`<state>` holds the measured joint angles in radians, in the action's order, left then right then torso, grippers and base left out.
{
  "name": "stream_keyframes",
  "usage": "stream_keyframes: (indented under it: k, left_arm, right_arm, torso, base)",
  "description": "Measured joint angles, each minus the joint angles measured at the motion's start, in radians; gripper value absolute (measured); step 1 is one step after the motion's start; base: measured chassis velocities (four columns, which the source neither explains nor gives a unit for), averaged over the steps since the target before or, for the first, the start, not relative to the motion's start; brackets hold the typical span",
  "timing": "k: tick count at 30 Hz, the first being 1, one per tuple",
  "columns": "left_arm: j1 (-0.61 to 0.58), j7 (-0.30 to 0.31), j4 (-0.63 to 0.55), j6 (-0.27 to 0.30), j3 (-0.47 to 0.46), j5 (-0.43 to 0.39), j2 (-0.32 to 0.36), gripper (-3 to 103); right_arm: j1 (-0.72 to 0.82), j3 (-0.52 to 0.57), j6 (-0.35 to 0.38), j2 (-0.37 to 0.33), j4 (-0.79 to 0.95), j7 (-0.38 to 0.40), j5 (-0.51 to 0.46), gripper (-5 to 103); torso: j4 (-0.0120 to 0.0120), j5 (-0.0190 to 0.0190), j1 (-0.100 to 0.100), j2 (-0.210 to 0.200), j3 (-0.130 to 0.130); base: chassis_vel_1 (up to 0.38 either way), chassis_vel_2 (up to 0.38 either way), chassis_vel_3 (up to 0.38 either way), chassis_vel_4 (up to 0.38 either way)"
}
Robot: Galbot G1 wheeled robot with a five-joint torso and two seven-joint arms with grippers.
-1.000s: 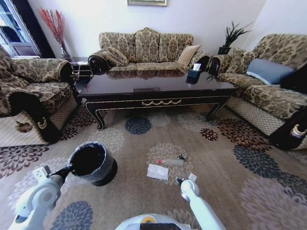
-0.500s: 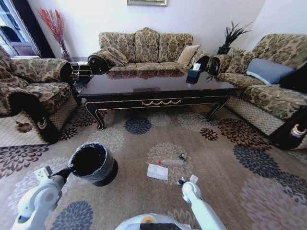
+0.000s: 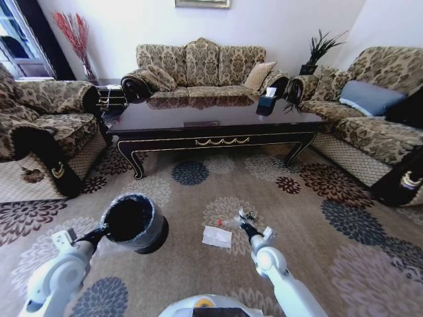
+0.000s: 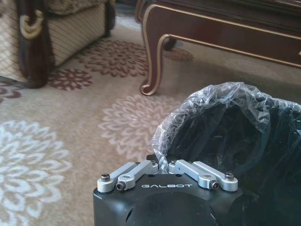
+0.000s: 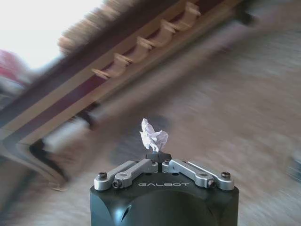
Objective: Move to the front of the table and pick up the trash from the floor, then place it into the trash bin.
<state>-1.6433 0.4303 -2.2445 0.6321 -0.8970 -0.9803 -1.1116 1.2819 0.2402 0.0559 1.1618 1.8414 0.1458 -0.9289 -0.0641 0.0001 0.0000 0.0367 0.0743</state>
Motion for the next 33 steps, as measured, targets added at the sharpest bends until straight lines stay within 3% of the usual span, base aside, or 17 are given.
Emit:
stream_keyframes:
  k: [2, 3, 4, 7, 8, 11, 13, 14, 18, 22, 28, 33]
  left_arm:
    - [-0.002, 0.0, -0.004, 0.002, 0.015, 0.0, 0.007, 4]
    - [-0.002, 0.0, -0.004, 0.002, 0.015, 0.0, 0.007, 4]
    - [-0.002, 0.001, -0.003, 0.003, 0.032, -0.001, 0.025, 4]
    - [0.015, 0.002, 0.019, 0.003, 0.074, -0.022, 0.08, 4]
    - [0.015, 0.002, 0.019, 0.003, 0.074, -0.022, 0.08, 4]
    - [0.056, -0.001, 0.052, 0.003, 0.134, -0.037, 0.151, 4]
    - [0.113, -0.005, 0.095, 0.003, 0.214, -0.045, 0.248, 4]
    - [0.113, -0.005, 0.095, 0.003, 0.214, -0.045, 0.248, 4]
    - [0.185, -0.019, 0.16, 0.001, 0.308, -0.06, 0.384, 4]
    - [0.224, -0.021, 0.197, -0.003, 0.336, -0.082, 0.425, 4]
    - [0.295, -0.021, 0.224, -0.005, 0.37, -0.127, 0.434, 4]
    - [0.366, -0.02, 0.242, -0.012, 0.423, -0.131, 0.42, 4]
  right_arm:
    - [-0.019, -0.035, -0.051, -0.032, 0.018, -0.074, -0.005, 0]
    - [-0.019, -0.035, -0.051, -0.032, 0.018, -0.074, -0.005, 0]
    - [-0.038, -0.072, -0.103, -0.072, 0.039, -0.16, -0.021, 0]
    - [-0.089, -0.142, -0.178, -0.135, 0.068, -0.302, -0.049, 0]
    - [-0.089, -0.142, -0.178, -0.135, 0.068, -0.302, -0.049, 0]
    - [-0.159, -0.209, -0.224, -0.175, 0.06, -0.373, -0.055, 0]
    - [-0.237, -0.273, -0.263, -0.199, 0.02, -0.428, -0.056, 0]
    - [-0.237, -0.273, -0.263, -0.199, 0.02, -0.428, -0.056, 0]
    - [-0.388, -0.416, -0.286, -0.208, -0.077, -0.472, -0.066, 0]
    - [-0.52, -0.522, -0.304, -0.186, -0.174, -0.505, -0.066, 0]
    - [-0.649, -0.641, -0.319, -0.115, -0.293, -0.526, -0.057, 0]
    - [-0.667, -0.68, -0.32, -0.099, -0.289, -0.527, -0.055, 0]
  torso:
    - [0.0, 0.0, 0.0, 0.0, 0.0]
    - [0.0, 0.0, 0.0, 0.0, 0.0]
    - [-0.0001, -0.0001, 0.0, 0.0, 0.0]
    - [-0.0001, 0.0001, 0.0, 0.0, 0.0]
    - [-0.0001, 0.0001, 0.0, 0.0, 0.0]
    - [-0.0001, -0.0002, 0.0, 0.0, 0.0]
    - [-0.0003, -0.0003, 0.0, 0.0, 0.0]
    - [-0.0003, -0.0003, 0.0, 0.0, 0.0]
    - [-0.0007, -0.0003, 0.0, 0.0, 0.0]
    - [0.0007, -0.0001, 0.0, 0.0, 0.0]
    - [-0.0001, -0.0003, 0.0, 0.0, 0.0]
    - [-0.0005, -0.0002, 0.0, 0.0, 0.0]
  base:
    - [0.0, 0.0, 0.0, 0.0]
    - [0.0, 0.0, 0.0, 0.0]
    - [0.0, 0.0, 0.0, 0.0]
    - [0.0, 0.0, 0.0, 0.0]
    - [0.0, 0.0, 0.0, 0.0]
    - [0.0, 0.0, 0.0, 0.0]
    - [0.0, 0.0, 0.0, 0.0]
    - [0.0, 0.0, 0.0, 0.0]
    - [0.0, 0.0, 0.0, 0.0]
    - [0.0, 0.0, 0.0, 0.0]
    - [0.0, 0.0, 0.0, 0.0]
    - [0.0, 0.0, 0.0, 0.0]
